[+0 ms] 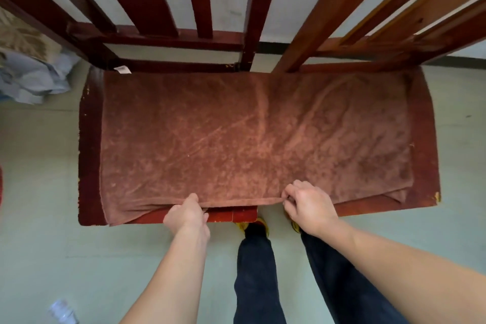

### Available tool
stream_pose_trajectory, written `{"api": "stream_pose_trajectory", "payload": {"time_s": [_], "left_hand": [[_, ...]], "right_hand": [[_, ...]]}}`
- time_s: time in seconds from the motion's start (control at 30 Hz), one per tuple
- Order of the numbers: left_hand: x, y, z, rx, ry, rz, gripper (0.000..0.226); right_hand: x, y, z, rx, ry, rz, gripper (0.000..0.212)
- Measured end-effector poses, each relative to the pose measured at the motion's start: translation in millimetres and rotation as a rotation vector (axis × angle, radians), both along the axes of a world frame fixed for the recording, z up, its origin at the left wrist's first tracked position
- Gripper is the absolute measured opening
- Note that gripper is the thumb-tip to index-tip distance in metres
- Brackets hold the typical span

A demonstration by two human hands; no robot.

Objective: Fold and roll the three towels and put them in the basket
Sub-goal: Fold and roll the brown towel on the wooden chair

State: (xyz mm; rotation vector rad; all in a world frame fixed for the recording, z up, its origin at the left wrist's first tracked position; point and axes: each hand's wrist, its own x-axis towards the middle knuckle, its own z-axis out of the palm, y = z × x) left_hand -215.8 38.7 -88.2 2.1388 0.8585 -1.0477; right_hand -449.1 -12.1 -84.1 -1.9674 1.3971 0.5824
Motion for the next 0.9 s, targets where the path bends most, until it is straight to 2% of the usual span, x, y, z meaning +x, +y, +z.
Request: {"api": "stream_pose_trajectory", "payload": {"time_s": [0.07, 0.17, 0.27, 0.33, 0.4, 0.47, 0.53, 0.6, 0.7, 0.77, 0.83, 0.9], "left_hand": [[-1.4, -0.2, -1.1, -0.004, 0.015, 0.026, 0.016], [-3.4, 4.3, -2.0, 0.007, -0.013, 0.031, 0.043], [-8.0, 6.1, 5.3, 0.054, -0.081, 0.055, 0.069], [-15.2, 5.1, 15.3, 0.159, -0.181, -0.014, 0.083], [-30.2, 0.4, 29.2, 0.216, -0.307, -0.226, 0.073], [-50.0, -6.3, 38.0, 0.177, -0.388, -0.502, 0.045], [-83.1, -21.2, 45.1, 0.084, -0.366, -0.752, 0.020], [-127.2, -40.0, 45.9, -0.004, -0.288, -0.921, 0.009], [-200.5, -63.8, 40.7, -0.110, -0.189, -1.094, 0.005], [-241.9, -72.0, 34.1, -0.149, -0.107, -1.192, 0.008], [-283.8, -74.8, 29.0, -0.146, -0.045, -1.250, 0.019], [-310.1, -73.4, 25.7, -0.115, -0.037, -1.286, 0.028]], "right_hand": [[-3.6, -4.7, -0.3, 0.093, -0.046, -0.030, 0.017], [-18.6, -17.2, 5.8, 0.220, -0.109, -0.223, 0.020], [-53.7, -29.0, 15.2, 0.091, -0.081, -0.390, 0.019], [-81.0, -37.6, 19.9, -0.058, -0.022, -0.483, 0.016], [-111.4, -49.0, 23.7, -0.220, 0.048, -0.631, 0.017], [-140.2, -60.3, 23.8, -0.317, 0.134, -0.854, 0.024], [-173.1, -65.3, 22.1, -0.308, 0.225, -1.064, 0.034], [-204.6, -65.0, 16.2, -0.165, 0.305, -1.158, 0.042], [-232.4, -56.0, 7.1, 0.109, 0.189, -1.220, 0.054], [-244.1, -52.7, -2.1, 0.176, 0.084, -1.255, 0.038], [-261.9, -52.9, -9.6, 0.226, 0.084, -1.198, 0.015], [-275.9, -52.9, -12.5, 0.259, 0.095, -1.095, 0.008]]}}
